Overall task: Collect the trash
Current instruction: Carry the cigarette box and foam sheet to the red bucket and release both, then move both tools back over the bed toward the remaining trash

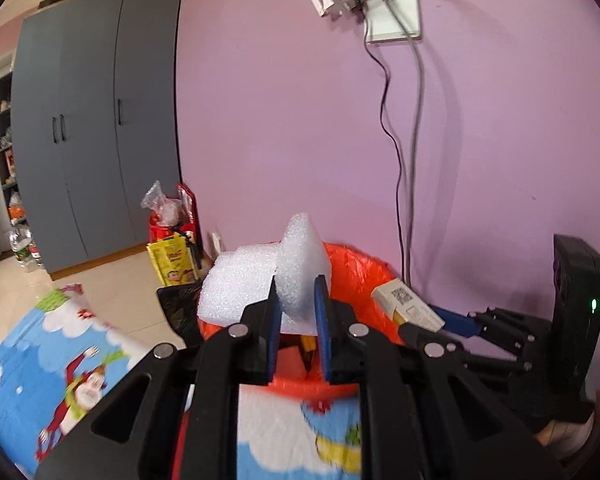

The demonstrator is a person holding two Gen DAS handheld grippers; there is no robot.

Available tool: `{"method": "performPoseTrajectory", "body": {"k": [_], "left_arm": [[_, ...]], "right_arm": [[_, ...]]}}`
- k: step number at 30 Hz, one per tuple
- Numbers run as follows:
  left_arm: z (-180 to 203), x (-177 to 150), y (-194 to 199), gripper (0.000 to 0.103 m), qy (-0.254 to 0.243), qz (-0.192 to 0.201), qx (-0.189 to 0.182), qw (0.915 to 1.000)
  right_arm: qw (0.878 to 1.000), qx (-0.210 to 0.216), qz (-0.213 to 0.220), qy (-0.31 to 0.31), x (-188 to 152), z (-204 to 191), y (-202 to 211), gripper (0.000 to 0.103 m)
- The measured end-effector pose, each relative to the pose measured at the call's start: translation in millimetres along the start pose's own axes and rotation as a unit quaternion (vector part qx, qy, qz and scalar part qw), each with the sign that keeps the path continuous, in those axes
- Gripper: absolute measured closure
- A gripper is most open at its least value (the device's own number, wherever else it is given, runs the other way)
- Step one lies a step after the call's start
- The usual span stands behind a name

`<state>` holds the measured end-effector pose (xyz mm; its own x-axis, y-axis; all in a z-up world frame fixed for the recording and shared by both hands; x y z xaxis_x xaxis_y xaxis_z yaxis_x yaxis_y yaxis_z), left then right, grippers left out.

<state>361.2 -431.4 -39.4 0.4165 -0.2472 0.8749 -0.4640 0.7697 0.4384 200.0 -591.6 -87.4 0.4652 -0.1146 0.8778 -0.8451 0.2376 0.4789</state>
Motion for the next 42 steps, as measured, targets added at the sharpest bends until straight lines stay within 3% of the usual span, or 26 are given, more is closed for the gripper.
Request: {"method": "performPoseTrajectory", "body": {"k": [7, 9, 10, 11, 13, 15, 20, 25, 29, 35, 42], "left_arm": [[-7, 14, -42, 0.086, 0.008, -0.010, -0.023, 0.9997], [-10, 16, -56, 0.069, 0.013, -0.019, -0.023, 0.9995], [-12, 17, -59, 0.054, 0.013, -0.014, -0.009, 0.9998], [-15, 18, -59, 0.051, 0.015, -0.008, 0.004, 0.9998], [-26, 18, -53, 0.050, 0.030, -0.006, 0.012, 0.9995], [-36, 16, -37, 0.043, 0.035, 0.003, 0.031, 0.9989], [-63, -3, 35, 0.015, 0.048, 0.028, 0.114, 0.9919], [-78, -40, 125, 0.006, 0.051, 0.037, 0.186, 0.9805], [-87, -72, 205, 0.006, 0.066, 0.043, 0.228, 0.9705], [-102, -120, 326, 0.005, 0.087, 0.058, 0.299, 0.9483], [-127, -181, 424, 0.005, 0.123, 0.064, 0.380, 0.9147]], "right_arm": [[1.000, -0.015, 0.007, -0.002, 13, 17, -29, 0.068], [1.000, -0.019, 0.011, 0.002, 16, 21, -36, 0.056], [1.000, -0.025, 0.008, 0.006, 17, 22, -40, 0.038], [1.000, -0.029, 0.007, 0.004, 17, 24, -41, 0.031], [1.000, -0.025, 0.013, -0.001, 17, 25, -36, 0.031], [1.000, -0.028, 0.012, 0.007, 14, 22, -28, 0.031], [1.000, -0.009, 0.009, 0.000, -1, 8, 6, 0.031], [0.999, 0.036, 0.004, 0.001, -8, -28, 40, 0.031], [0.997, 0.074, 0.007, 0.019, -1, -66, 60, 0.030], [0.989, 0.134, 0.013, 0.060, 7, -136, 87, 0.026], [0.973, 0.200, 0.010, 0.120, 2, -220, 124, 0.021]]}}
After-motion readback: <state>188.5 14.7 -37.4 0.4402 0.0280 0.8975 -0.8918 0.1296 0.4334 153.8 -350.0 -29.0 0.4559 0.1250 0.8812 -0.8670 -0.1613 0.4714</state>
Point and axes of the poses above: each gripper's, at about its wrist camera, not at the fingertips, and y roughly against the way its jaws point, z to its right, x to its top, the point moved 2 cm from there along -y, roughly the way its jaws point, and after that the axes turned 12 degrees about y, right-handed, at the moved point
